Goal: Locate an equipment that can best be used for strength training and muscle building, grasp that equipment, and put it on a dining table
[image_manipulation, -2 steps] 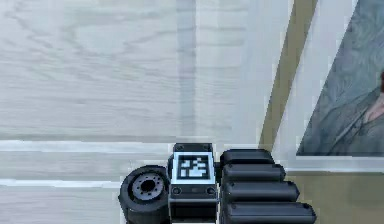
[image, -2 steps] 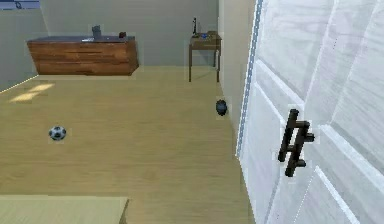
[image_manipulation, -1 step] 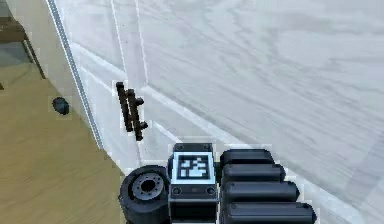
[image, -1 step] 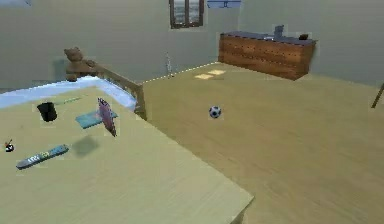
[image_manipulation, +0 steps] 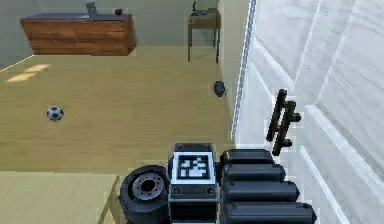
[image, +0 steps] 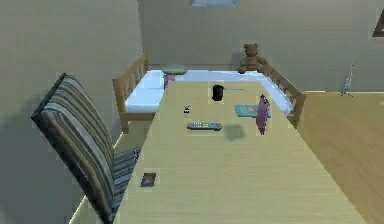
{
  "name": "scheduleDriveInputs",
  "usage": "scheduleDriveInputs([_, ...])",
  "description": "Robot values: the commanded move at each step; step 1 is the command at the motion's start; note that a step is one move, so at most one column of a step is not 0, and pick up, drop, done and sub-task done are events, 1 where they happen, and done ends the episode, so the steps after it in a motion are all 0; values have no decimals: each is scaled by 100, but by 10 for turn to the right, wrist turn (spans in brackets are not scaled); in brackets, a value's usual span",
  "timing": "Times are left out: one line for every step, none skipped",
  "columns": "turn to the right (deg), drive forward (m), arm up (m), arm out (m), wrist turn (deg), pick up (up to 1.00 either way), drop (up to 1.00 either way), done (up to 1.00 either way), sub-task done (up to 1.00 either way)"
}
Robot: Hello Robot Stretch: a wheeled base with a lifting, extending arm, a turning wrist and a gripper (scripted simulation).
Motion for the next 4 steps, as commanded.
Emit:
scheduleDriveInputs([-450, 0, 0, 0, 0, 0, 0, 0, 0])
scheduleDriveInputs([-330, 0, 0, 0, 0, 0, 0, 0, 0])
scheduleDriveInputs([0, 0, 0, 48, 0, 0, 0, 0, 0])
scheduleDriveInputs([0, 0, 0, 0, 450, 0, 0, 0, 0])
